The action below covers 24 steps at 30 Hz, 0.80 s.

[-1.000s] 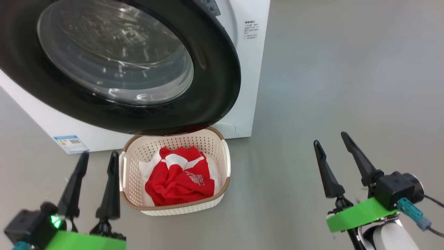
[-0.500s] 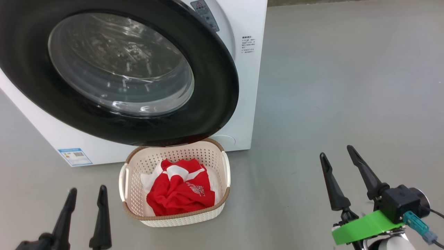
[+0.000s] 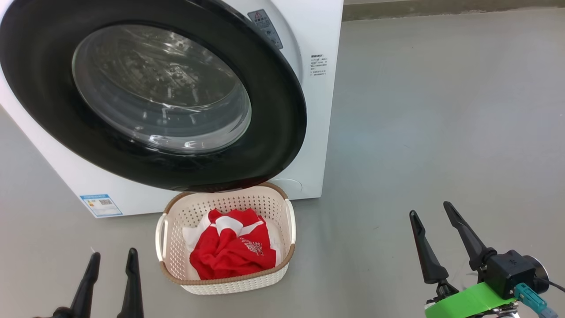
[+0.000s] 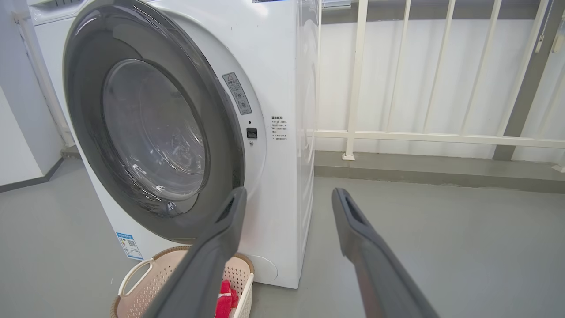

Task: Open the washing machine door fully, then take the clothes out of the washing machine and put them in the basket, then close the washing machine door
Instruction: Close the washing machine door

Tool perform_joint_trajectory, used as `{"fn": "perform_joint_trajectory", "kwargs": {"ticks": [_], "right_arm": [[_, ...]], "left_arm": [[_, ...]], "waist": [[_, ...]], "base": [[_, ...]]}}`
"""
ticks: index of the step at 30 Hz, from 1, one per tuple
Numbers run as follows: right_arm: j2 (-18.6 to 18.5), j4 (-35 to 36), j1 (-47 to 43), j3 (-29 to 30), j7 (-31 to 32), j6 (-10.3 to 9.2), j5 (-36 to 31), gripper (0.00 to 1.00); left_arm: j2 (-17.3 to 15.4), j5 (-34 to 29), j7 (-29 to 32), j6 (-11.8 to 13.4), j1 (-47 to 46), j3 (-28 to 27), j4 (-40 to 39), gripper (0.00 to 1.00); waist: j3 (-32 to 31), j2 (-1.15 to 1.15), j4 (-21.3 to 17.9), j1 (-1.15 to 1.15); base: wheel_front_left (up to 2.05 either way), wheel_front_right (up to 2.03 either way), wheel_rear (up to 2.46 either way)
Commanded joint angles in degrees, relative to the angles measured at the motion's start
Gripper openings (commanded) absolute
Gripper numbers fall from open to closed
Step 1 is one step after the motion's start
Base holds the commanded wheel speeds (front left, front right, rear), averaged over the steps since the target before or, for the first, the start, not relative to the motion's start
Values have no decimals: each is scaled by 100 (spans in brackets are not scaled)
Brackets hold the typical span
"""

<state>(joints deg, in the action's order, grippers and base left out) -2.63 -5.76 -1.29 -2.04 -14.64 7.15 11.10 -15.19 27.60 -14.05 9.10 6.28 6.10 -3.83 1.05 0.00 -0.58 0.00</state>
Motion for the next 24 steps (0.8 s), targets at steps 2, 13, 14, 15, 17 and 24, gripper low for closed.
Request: {"fn": "perform_joint_trajectory", "kwargs": {"ticks": [2, 13, 14, 15, 17, 24], "right_arm": [[-25, 135, 39, -108, -36, 34, 97, 100], [-25, 103, 29, -85, -36, 34, 86, 100], [-25, 94, 29, -83, -36, 34, 74, 100], [-25, 72, 34, -88, -36, 34, 60, 100], [-25, 8, 76, -125, -36, 34, 19, 53], [-25, -441, 505, -301, -36, 34, -62, 0]], "left_arm": [[-50, -97, -66, 19, -55, -237, -122, 100], [-46, -193, -77, 4, -78, -155, -78, 100], [-51, -220, -77, 9, -86, -136, -74, 100], [-48, -237, -78, 12, -96, -118, -73, 100], [-39, -262, -78, 8, -125, -76, -79, 100], [85, -325, -80, -41, -316, 167, -139, 100]], "waist": [[-2, 0, -4, 0], [6, 0, 14, 0], [10, 0, 27, 0], [17, 0, 45, 0], [48, 0, 96, 0], [216, 0, 301, 0]], "base": [[0, 0, 0], [0, 0, 0], [0, 0, 0], [0, 0, 0], [0, 0, 0], [0, 0, 0]]}}
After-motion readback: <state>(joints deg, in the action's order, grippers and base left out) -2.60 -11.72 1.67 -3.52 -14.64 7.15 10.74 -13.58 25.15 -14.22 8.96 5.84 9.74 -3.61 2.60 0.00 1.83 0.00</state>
